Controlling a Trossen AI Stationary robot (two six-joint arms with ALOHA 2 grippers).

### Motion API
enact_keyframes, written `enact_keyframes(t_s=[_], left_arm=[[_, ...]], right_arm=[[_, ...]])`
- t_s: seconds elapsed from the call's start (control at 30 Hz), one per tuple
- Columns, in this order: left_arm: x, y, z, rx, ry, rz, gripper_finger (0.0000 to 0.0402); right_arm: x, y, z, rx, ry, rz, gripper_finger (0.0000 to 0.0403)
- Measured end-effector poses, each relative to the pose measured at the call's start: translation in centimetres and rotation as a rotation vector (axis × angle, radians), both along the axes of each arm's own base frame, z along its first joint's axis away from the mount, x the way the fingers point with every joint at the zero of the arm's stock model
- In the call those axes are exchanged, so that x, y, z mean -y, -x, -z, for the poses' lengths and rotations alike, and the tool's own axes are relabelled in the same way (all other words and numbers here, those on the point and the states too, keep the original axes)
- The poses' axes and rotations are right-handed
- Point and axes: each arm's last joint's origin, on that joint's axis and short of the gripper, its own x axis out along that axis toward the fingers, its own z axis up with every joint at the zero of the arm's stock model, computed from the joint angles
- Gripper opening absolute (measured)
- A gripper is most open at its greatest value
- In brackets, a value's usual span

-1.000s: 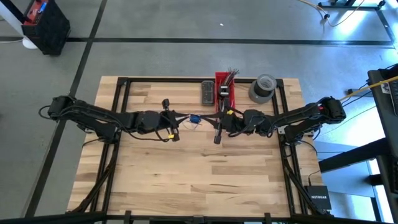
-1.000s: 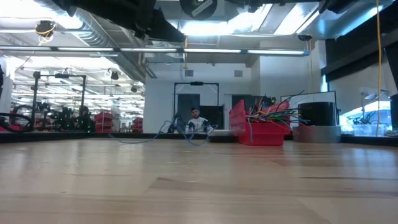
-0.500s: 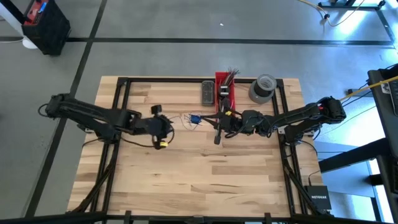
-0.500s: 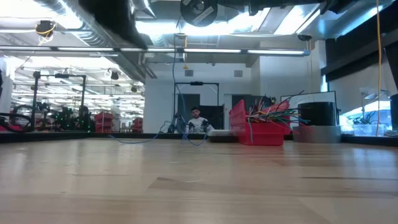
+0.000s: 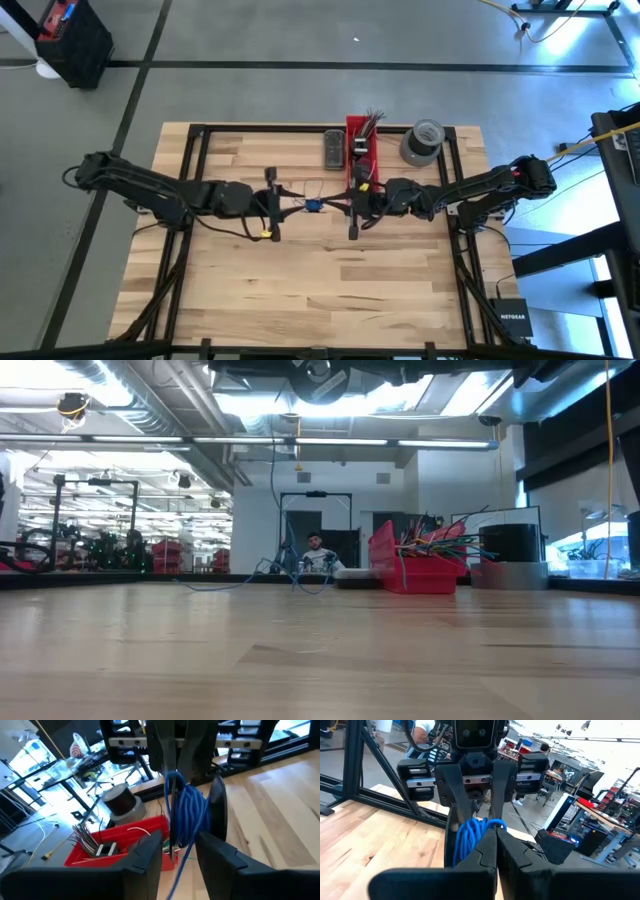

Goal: Coil cords
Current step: Coil the blue wire into the black spool

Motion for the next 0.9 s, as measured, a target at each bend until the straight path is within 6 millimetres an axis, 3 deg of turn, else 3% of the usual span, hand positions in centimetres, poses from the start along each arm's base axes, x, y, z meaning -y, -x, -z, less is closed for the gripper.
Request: enact_keyframes(t_s=[0.4,0.6,0.8,0.9], left_arm=[[0.03,-0.36,0.34,-0.004,-0.001,-0.002,0.0068],[0.04,-0.39,0.23,0.006,-0.021,0.003,0.0009],[0.04,-0.38,0.27,0.006,-0.006,0.000,0.0003],[0.04,-0.40,0.16,0.018,-0.003,-0.001,0.0003]], right_arm=[[0.01,0.01,0.14,-0.013,0.005,0.000,0.0003],[0.00,0.03,0.21,-0.023,0.007,0.000,0.0003],[0.01,0.03,0.19,-0.017,-0.119,0.001,0.0006],[0.15,0.45,-0.16,-0.026,-0.132,0.037,0.0032]])
